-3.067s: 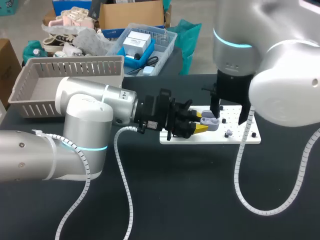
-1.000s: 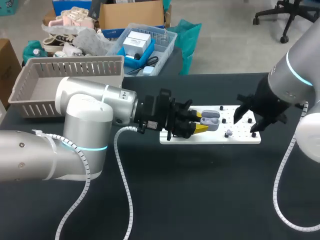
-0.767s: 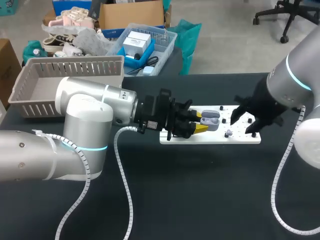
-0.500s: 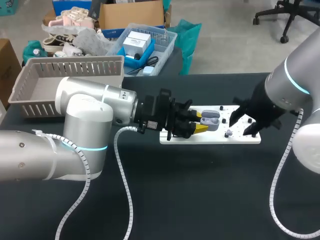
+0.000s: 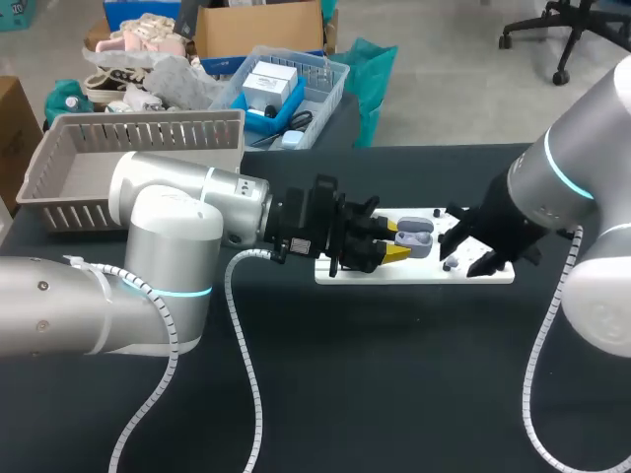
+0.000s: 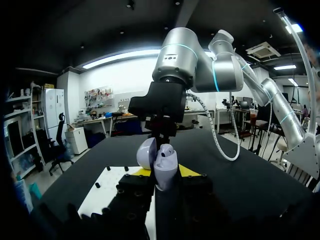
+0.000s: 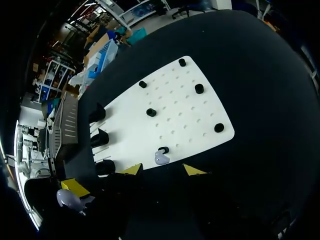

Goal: Pick up each earbud case from the left stands, insert the matching earbuds, close the lid, and place the case in the box.

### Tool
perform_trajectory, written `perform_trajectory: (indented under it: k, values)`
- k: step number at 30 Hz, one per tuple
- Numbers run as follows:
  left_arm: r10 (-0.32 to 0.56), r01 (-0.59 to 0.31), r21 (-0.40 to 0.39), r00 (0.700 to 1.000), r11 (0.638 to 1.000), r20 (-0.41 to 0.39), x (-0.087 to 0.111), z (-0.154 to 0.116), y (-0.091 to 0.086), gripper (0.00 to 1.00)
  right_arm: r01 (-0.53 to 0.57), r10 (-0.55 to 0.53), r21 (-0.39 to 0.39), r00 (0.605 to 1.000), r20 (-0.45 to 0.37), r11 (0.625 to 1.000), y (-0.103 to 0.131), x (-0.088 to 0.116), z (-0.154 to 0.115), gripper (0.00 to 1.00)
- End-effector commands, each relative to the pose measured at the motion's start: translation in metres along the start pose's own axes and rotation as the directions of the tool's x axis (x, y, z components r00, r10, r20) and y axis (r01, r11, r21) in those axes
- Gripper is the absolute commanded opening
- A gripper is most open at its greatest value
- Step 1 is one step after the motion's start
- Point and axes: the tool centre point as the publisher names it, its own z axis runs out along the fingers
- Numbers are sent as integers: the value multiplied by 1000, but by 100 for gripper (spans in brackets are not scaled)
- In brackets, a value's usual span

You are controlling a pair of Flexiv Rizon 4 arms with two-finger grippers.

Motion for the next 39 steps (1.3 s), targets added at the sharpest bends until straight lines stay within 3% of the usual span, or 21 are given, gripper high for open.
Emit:
perform_trajectory:
  k: [1, 34, 36, 38, 39]
  values:
    - [1, -1, -3, 1000, 1000, 0, 0, 0, -1, 0, -3, 3, 2, 1000, 0, 1000, 1, -1, 7, 47]
    - [1, -1, -3, 1000, 1000, 0, 0, 0, -1, 0, -6, 5, 25, 1000, 9, 1000, 3, -10, 19, 40]
    - [1, -1, -3, 1000, 1000, 0, 0, 0, -1, 0, -8, 8, 26, 1000, 9, 1000, 3, -10, 19, 38]
    - [1, -1, -3, 1000, 1000, 0, 0, 0, -1, 0, -8, 8, 24, 1000, 7, 1000, 2, -10, 19, 18]
    - [1, -1, -3, 1000, 1000, 0, 0, 0, -1, 0, -8, 8, 24, 1000, 6, 1000, 2, -10, 19, 18]
